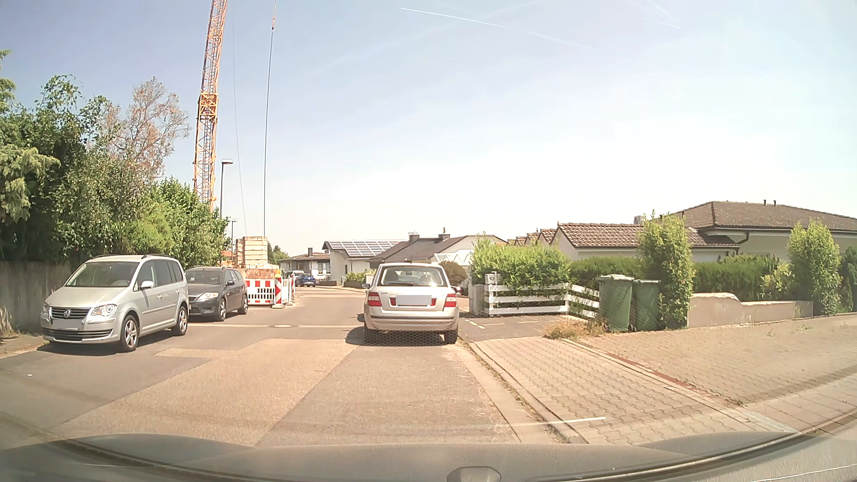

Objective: Follow the waypoints while adhering to traffic rules and regulations

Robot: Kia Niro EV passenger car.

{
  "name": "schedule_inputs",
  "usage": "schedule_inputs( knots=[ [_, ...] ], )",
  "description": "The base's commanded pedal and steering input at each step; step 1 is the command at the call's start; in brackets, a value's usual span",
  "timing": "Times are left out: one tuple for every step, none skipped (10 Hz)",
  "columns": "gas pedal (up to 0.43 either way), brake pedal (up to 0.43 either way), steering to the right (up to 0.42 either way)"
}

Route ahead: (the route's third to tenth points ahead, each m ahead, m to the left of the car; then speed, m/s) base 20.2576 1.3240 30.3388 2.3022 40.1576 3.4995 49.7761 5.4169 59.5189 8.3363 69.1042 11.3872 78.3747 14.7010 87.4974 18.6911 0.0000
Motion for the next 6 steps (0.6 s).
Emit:
schedule_inputs(
  knots=[
    [0.000,0.354,-0.016],
    [0.000,0.354,-0.016],
    [0.000,0.354,-0.016],
    [0.000,0.354,-0.016],
    [0.000,0.354,-0.016],
    [0.000,0.354,-0.016]
  ],
)
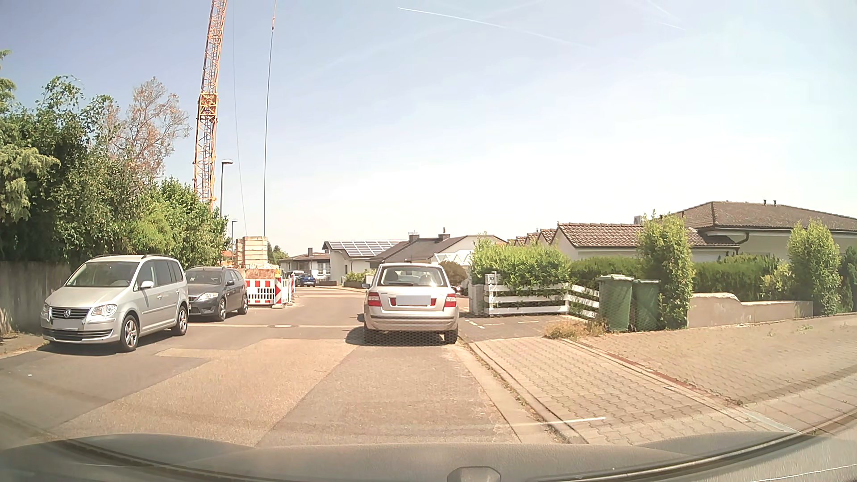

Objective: Follow the waypoints while adhering to traffic rules and regulations

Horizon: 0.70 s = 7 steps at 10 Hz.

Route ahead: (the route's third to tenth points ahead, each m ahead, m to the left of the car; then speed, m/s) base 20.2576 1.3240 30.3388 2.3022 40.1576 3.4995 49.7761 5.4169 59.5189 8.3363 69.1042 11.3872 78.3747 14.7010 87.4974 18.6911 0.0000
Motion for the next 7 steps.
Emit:
schedule_inputs(
  knots=[
    [0.000,0.354,-0.016],
    [0.000,0.354,-0.016],
    [0.000,0.354,-0.016],
    [0.000,0.354,-0.016],
    [0.000,0.354,-0.016],
    [0.000,0.354,-0.016],
    [0.000,0.354,-0.017]
  ],
)
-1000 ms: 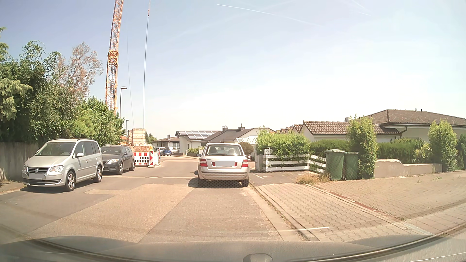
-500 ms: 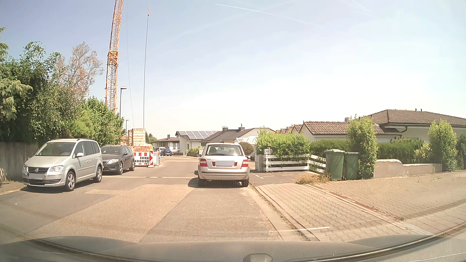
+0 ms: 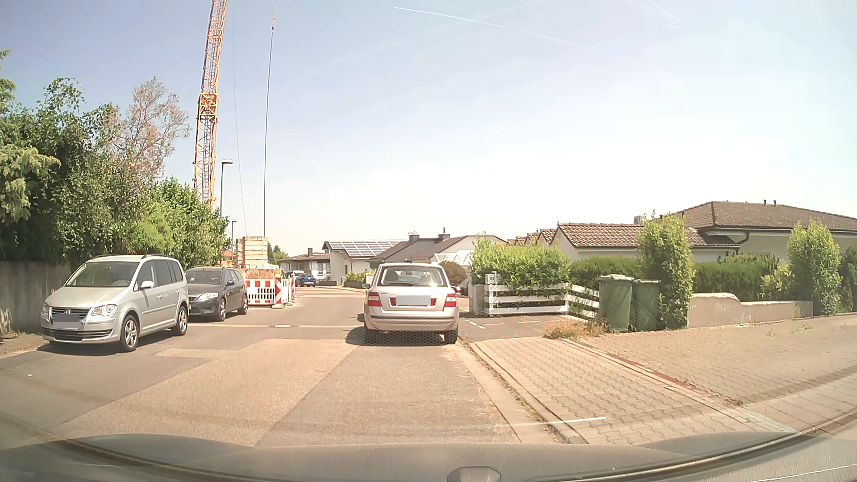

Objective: Follow the waypoints while adhering to traffic rules and regulations

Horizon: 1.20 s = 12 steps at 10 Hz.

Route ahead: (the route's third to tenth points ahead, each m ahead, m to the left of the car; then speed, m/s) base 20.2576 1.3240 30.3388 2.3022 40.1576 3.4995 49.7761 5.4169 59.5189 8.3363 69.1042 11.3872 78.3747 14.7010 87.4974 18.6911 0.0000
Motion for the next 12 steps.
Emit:
schedule_inputs(
  knots=[
    [0.000,0.354,-0.017],
    [0.000,0.354,-0.018],
    [0.000,0.354,-0.019],
    [0.000,0.354,-0.021],
    [0.000,0.354,-0.022],
    [0.000,0.354,-0.022],
    [0.000,0.354,-0.023],
    [0.000,0.354,-0.024],
    [0.000,0.354,-0.026],
    [0.000,0.354,-0.027],
    [0.000,0.354,-0.027],
    [0.000,0.354,-0.030]
  ],
)
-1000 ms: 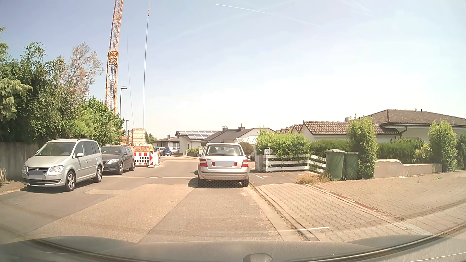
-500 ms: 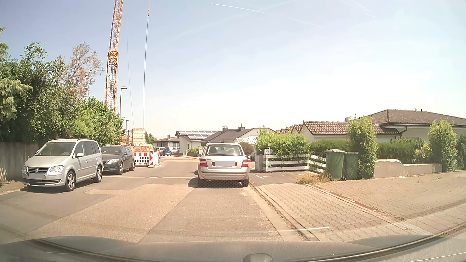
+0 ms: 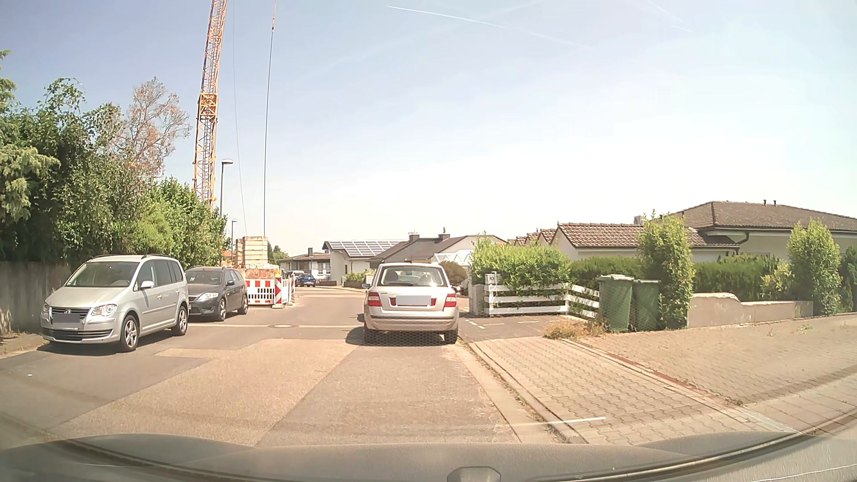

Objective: Follow the waypoints while adhering to traffic rules and regulations

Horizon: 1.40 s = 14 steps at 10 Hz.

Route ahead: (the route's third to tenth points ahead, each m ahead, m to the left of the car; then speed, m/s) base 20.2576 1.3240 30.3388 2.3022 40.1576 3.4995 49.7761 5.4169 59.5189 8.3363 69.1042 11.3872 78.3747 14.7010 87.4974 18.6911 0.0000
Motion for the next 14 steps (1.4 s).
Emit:
schedule_inputs(
  knots=[
    [0.000,0.354,-0.043],
    [0.000,0.360,-0.065],
    [0.000,0.354,-0.096],
    [0.000,0.354,-0.136],
    [0.000,0.354,-0.183],
    [0.000,0.354,-0.221],
    [0.000,0.354,-0.255],
    [0.000,0.348,-0.260],
    [0.000,0.341,-0.261],
    [0.000,0.323,-0.268],
    [0.000,0.293,-0.281],
    [0.000,0.220,-0.307],
    [0.000,0.116,-0.330],
    [0.000,0.049,-0.347]
  ],
)
